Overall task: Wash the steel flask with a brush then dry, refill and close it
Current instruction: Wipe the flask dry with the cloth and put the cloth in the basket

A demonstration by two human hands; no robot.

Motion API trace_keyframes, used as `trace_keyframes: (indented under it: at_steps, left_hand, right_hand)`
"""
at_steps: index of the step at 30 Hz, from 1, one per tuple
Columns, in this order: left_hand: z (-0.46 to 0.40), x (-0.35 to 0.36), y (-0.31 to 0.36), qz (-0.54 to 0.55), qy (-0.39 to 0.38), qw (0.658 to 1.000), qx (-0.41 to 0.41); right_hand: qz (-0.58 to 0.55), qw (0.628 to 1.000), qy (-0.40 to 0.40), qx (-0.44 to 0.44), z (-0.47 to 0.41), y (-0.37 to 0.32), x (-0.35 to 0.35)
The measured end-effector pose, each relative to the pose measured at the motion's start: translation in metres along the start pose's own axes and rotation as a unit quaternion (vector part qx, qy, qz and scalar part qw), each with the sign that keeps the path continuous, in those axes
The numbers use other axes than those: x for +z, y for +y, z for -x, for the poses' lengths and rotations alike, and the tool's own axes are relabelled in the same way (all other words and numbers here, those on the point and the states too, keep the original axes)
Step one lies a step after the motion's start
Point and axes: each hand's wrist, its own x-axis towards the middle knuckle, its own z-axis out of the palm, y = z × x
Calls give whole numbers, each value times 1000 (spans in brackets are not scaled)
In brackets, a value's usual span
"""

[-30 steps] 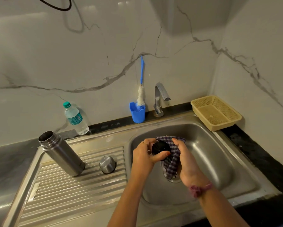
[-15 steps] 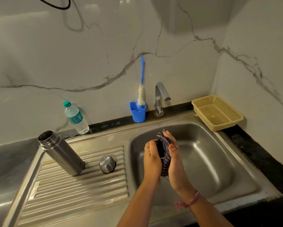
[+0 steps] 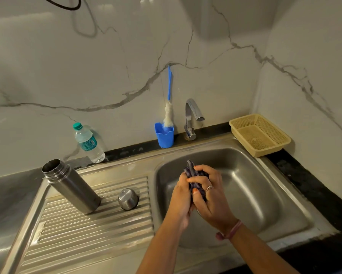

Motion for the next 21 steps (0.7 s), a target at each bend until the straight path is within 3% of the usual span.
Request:
trace_keyframes:
  at_steps: [3, 6, 10, 13, 16, 19, 21]
  left_hand:
    - [0, 0, -4, 3, 36, 998, 46]
    - [-1, 0, -9, -61, 98, 986, 120]
    - [-7, -13, -17, -189, 84, 934, 293]
    - [-14, -28, -26, -268, 70, 887, 370]
    - [-17, -36, -27, -294, 82, 859, 411]
    - [-19, -38, -24, -309, 102, 838, 438]
    - [-20, -37, -23, -309, 102, 847, 420]
  right_hand:
    - [-67, 996, 34, 45, -4, -9, 5]
    - [-148, 980, 68, 114, -8, -12, 14]
    - [-279, 905, 71, 313, -19, -23, 15]
    - [-329, 847, 47, 414, -27, -25, 10]
    - [-388, 803, 7, 453, -29, -21, 8]
    - [-453, 736, -56, 500, -27, -18, 2]
    - [-453, 717, -115, 517, -25, -17, -3]
